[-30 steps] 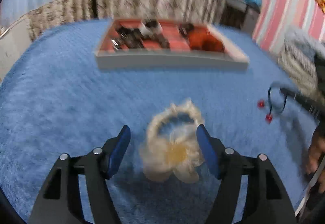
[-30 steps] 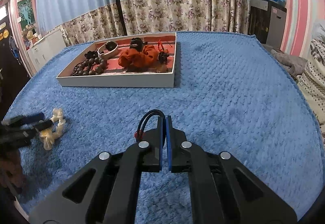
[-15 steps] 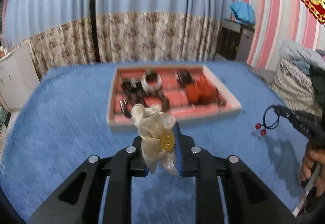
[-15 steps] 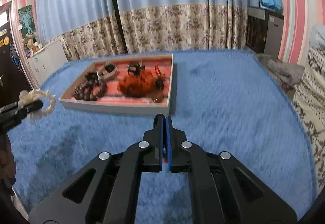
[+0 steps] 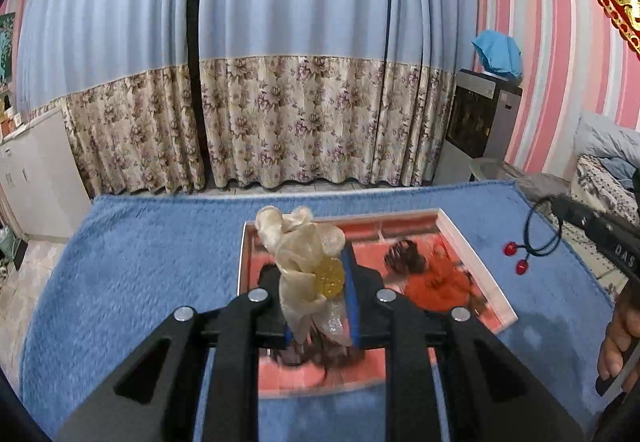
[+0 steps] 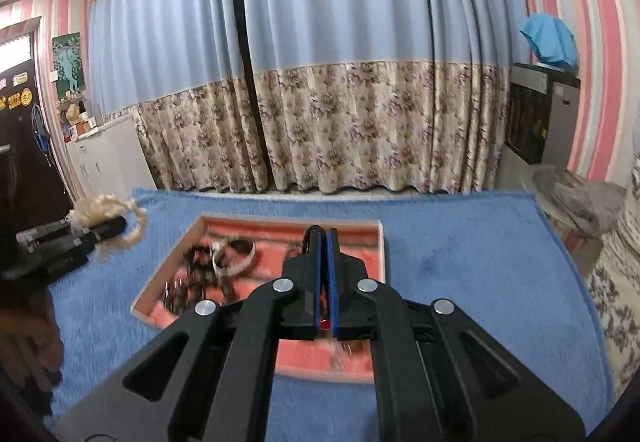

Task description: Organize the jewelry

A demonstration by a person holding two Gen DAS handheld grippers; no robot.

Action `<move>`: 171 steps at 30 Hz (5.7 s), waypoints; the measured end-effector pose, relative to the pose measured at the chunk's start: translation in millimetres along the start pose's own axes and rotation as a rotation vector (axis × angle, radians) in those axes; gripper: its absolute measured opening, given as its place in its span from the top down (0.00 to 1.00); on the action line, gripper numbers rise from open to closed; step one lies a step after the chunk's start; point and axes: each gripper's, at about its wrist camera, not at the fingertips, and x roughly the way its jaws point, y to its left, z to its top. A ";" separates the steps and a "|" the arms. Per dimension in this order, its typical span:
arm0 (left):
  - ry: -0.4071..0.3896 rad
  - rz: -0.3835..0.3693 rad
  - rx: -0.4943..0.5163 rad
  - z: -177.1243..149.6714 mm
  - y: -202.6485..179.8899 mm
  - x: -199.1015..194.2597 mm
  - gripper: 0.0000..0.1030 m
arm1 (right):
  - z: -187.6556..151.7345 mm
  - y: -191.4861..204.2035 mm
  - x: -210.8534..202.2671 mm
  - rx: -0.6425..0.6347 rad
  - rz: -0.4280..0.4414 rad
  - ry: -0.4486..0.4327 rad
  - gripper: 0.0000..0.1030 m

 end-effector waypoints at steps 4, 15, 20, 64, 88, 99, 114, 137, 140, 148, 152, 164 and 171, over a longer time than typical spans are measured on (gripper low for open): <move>0.006 0.009 -0.019 7.4 10.0 36.8 0.81 | 16.2 7.0 44.7 -0.003 0.004 0.008 0.96; 0.083 -0.026 -0.067 -18.5 26.1 107.8 0.81 | -5.2 5.2 108.4 -0.028 -0.055 0.075 0.96; 0.113 -0.020 -0.053 -33.8 18.3 122.1 0.81 | -13.7 -1.4 114.6 -0.023 -0.070 0.091 0.96; 0.161 0.011 -0.068 -51.9 24.9 145.9 0.81 | -53.0 -6.3 156.3 -0.009 -0.095 0.202 0.96; 0.140 -0.006 -0.071 -46.2 19.2 136.7 0.68 | -55.4 -9.0 151.2 0.000 -0.096 0.192 0.86; 0.108 0.002 -0.075 -34.1 20.9 124.1 0.46 | -42.9 -18.5 129.1 0.036 -0.085 0.140 0.67; -0.018 0.057 -0.028 -3.5 18.1 62.3 0.13 | -17.4 -12.9 66.9 0.050 -0.109 0.013 0.11; -0.233 0.228 -0.023 -181.1 16.5 -135.0 0.04 | -185.5 54.6 -124.9 -0.035 -0.120 -0.142 0.04; -0.234 0.223 -0.025 -189.5 11.8 -134.0 0.04 | -193.5 59.8 -131.5 -0.017 -0.099 -0.176 0.04; -0.230 0.198 -0.044 -190.3 15.8 -133.2 0.04 | -201.4 70.8 -123.6 -0.045 -0.136 -0.175 0.04; -0.267 0.217 0.002 -192.4 5.3 -138.5 0.04 | -201.1 65.0 -124.4 -0.026 -0.125 -0.179 0.04; -0.266 0.212 -0.002 -192.4 8.4 -136.1 0.04 | -201.5 59.4 -126.6 0.005 -0.121 -0.187 0.04; -0.266 0.200 0.004 -194.1 3.5 -138.5 0.04 | -201.5 59.6 -127.0 0.005 -0.123 -0.188 0.04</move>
